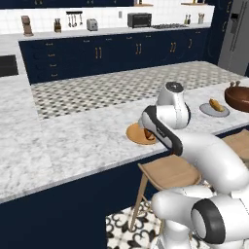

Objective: Place one bun and one sausage from the bowl on each plate.

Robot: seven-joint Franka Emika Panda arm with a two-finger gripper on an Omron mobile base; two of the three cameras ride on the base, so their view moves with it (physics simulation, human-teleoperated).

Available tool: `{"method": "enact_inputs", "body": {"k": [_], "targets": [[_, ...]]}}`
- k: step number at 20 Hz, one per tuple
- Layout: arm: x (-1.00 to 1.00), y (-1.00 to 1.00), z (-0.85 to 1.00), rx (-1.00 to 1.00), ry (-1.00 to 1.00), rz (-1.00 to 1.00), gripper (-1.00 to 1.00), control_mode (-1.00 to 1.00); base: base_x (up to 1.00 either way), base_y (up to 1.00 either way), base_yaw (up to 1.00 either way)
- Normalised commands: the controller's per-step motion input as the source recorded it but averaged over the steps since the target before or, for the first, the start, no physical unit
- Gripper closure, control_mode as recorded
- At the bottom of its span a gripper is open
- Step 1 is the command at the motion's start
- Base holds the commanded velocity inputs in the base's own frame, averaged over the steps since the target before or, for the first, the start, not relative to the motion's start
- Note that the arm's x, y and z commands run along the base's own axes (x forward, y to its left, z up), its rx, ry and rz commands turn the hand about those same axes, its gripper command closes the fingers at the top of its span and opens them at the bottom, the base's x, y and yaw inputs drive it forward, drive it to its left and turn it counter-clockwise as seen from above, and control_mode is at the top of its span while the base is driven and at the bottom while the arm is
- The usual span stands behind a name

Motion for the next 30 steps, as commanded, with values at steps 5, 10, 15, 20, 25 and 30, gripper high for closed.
{"method": "enact_inputs", "body": {"k": [5, 10, 15, 20, 25, 30], "targets": [[0.60, 0.05, 0.01, 0.00, 0.02, -0.21, 1.00, -1.00, 0.39, 0.39, -0.17], [1.00, -0.29, -0.54, 0.00, 0.10, -0.21, 1.00, -1.00, 0.00, 0.00, 0.00], [0.93, 0.00, -0.61, 0.02, 0.04, -0.07, 1.00, -1.00, 0.00, 0.00, 0.00], [0.42, -0.02, -0.77, 0.01, 0.01, 0.00, 1.00, -1.00, 0.00, 0.00, 0.00], [0.15, -0.04, -0.42, 0.00, 0.00, 0.00, -1.00, -1.00, 0.00, 0.00, 0.00], [0.01, 0.00, 0.10, 0.00, 0.00, 0.00, -1.00, -1.00, 0.00, 0.00, 0.00]]}}
